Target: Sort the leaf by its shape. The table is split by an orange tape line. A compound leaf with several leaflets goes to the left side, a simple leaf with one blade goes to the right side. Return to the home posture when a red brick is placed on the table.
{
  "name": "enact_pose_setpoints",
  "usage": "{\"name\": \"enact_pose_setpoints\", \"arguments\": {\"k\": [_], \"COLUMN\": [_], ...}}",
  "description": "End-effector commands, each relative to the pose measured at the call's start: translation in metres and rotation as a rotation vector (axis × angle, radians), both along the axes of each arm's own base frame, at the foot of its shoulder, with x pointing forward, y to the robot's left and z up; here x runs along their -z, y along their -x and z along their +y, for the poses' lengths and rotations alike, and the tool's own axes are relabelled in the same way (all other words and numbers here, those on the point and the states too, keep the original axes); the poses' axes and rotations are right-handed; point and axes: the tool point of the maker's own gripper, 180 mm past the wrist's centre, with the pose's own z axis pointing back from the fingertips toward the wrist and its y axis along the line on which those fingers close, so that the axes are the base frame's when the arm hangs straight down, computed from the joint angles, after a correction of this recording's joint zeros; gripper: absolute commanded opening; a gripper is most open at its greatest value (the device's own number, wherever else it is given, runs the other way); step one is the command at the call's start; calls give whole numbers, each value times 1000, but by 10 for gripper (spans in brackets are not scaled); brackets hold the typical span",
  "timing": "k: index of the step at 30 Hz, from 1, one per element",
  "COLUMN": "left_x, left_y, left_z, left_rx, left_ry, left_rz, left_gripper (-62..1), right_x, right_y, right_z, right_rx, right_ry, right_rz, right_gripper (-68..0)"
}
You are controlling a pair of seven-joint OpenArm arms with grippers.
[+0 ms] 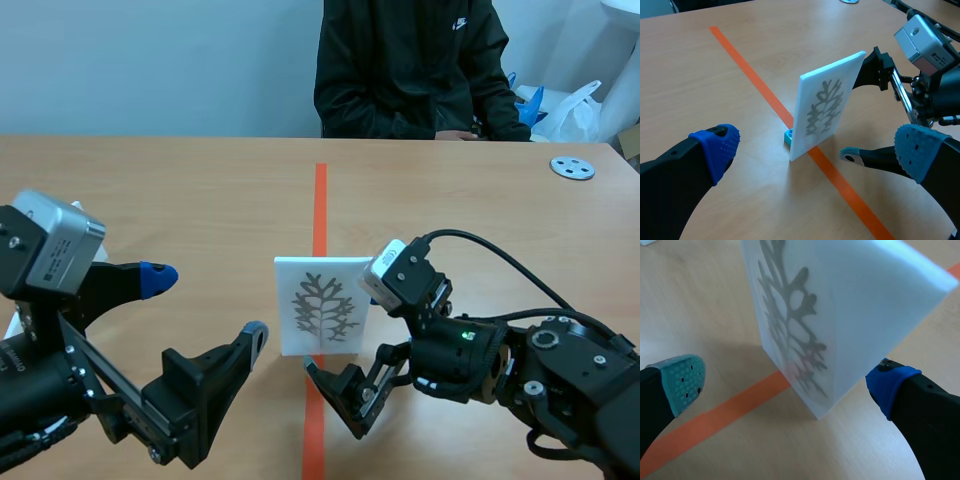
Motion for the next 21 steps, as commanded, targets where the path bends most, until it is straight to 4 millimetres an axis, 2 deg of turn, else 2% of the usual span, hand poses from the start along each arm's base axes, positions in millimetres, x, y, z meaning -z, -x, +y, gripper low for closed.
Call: {"name": "enact_pose_setpoints", "arguments": {"k": [1, 7, 12, 16, 21], "left_x": [-8, -8, -8, -9, -9], "left_y": [-1, -1, -1, -1, -1], "left_z": [-1, -1, -1, -1, -1], "left_rx": [-4, -4, -4, -4, -4], "left_ry": [15, 15, 15, 17, 17], "left_rz": [-23, -23, -23, -25, -25], "left_gripper": [14, 14, 14, 14, 14], "right_x": [-16, -16, -14, -16, -15], "right_y": [-12, -13, -11, -19, -18], "right_z": [8, 20, 23, 18, 17], "right_rx": [-7, -27, -33, 12, 15], "right_ry": [-24, -10, -6, 6, 7], "right_rz": [-55, -86, -86, -116, -115], "right_gripper": [4, 3, -112, -267, -360]}}
